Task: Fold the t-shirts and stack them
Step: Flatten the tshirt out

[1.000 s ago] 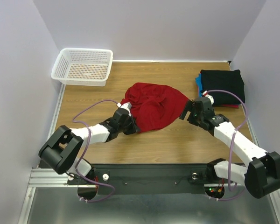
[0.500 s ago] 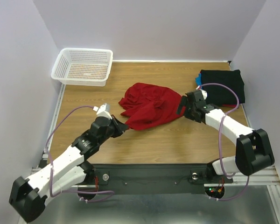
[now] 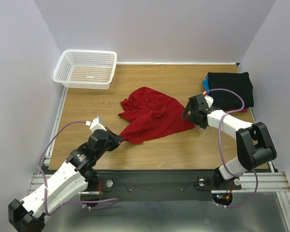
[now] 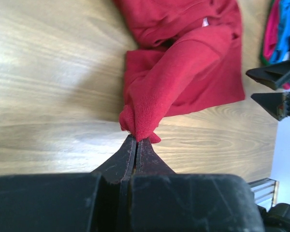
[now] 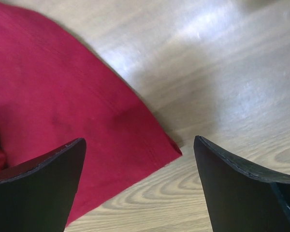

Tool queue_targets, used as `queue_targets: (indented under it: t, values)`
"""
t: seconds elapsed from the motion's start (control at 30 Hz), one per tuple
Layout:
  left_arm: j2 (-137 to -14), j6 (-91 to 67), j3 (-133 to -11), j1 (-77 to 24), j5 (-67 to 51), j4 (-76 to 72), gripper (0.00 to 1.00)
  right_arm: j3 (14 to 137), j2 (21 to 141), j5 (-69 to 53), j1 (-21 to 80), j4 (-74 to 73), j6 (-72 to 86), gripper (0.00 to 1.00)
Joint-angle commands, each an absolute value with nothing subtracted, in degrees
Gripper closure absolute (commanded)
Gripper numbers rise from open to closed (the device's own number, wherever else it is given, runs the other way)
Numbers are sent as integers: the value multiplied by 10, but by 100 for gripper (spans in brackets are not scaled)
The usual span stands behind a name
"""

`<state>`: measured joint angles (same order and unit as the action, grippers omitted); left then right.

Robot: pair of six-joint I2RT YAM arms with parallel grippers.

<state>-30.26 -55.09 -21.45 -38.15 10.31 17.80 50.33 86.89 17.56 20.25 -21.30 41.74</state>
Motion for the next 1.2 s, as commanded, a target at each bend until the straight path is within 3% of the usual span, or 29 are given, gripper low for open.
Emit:
queue_targets:
  t: [0.0,0.23,0.33,0.47,0.63,0.77,0.97,1.17]
  values:
    - [-302,-566,-203,-381,109,176,100,468,851,162,202,-185,448,3]
    - [-299,-566,-201,-381,107,164,100,463,882,154,203,-157,444,11]
    - [-293,-567,-200,-381,108,167,100,472,911,156,202,-151,439,19]
    - [-280,-571,-203,-381,116,176,100,469,923,135,202,-143,439,53]
    - [-272,-572,-205,-381,119,176,100,458,911,140,202,-143,440,75]
    - [-268,-571,-207,-381,121,182,100,455,892,140,203,-142,446,100]
    - [-266,-541,-251,-381,121,156,100,502,801,138,203,-143,393,100]
    - [-295,-473,-413,-381,167,142,100,627,665,153,203,-176,346,100]
